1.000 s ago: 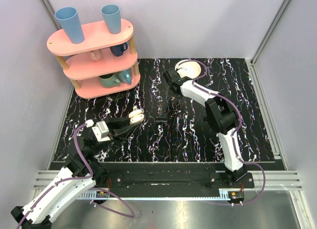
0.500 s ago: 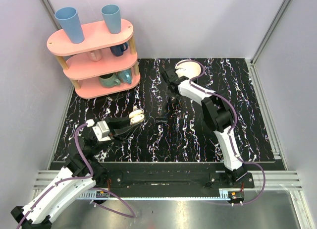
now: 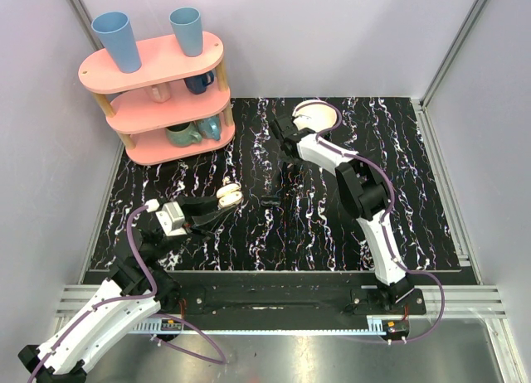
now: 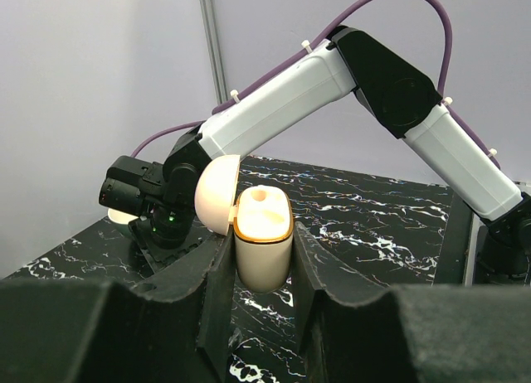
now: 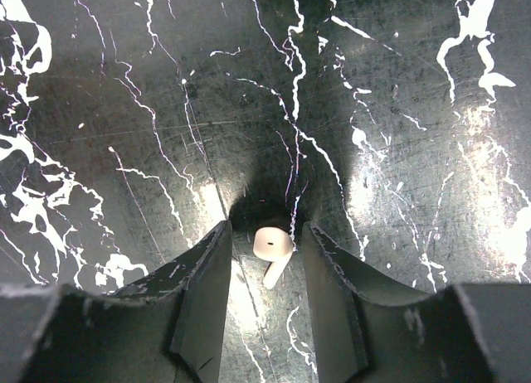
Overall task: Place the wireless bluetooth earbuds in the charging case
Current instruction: Pick up the right earbud from the center of the board.
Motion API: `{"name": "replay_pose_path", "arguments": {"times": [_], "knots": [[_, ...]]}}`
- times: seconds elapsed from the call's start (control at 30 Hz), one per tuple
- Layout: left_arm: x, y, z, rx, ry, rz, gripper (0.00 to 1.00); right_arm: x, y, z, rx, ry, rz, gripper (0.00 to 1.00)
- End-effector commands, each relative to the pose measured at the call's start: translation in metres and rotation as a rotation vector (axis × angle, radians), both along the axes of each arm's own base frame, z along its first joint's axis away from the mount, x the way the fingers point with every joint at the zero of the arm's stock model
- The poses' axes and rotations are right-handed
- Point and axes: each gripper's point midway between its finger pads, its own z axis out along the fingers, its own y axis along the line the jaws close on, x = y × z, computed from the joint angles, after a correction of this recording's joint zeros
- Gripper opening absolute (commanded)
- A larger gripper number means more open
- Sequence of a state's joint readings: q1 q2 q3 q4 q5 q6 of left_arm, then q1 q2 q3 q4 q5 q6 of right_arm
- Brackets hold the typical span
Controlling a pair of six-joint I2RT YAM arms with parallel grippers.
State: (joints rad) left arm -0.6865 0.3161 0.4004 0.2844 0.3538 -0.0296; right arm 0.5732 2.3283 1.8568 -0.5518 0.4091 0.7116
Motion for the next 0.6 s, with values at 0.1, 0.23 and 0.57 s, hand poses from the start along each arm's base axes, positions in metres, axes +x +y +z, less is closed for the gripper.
{"name": "replay_pose_path", "arguments": {"times": [0.1, 0.23, 0.57], "knots": [[-0.0047, 0.0085, 0.0333, -0.057, -0.070, 0.023, 0.00, 0.0065, -0.0073, -0.0021, -0.010, -0.009, -0.040, 0.44], [-0.0047, 0.0090, 0.0337, -0.058, -0.072, 0.024, 0.00, 0.0036, -0.0070, -0.0043, -0.012, -0.001, -0.031, 0.38], [-0.0041, 0.0072, 0.0308, -0.052, -0.062, 0.019, 0.00, 0.0016, -0.0075, -0.0053, -0.017, 0.008, -0.010, 0.30]]}}
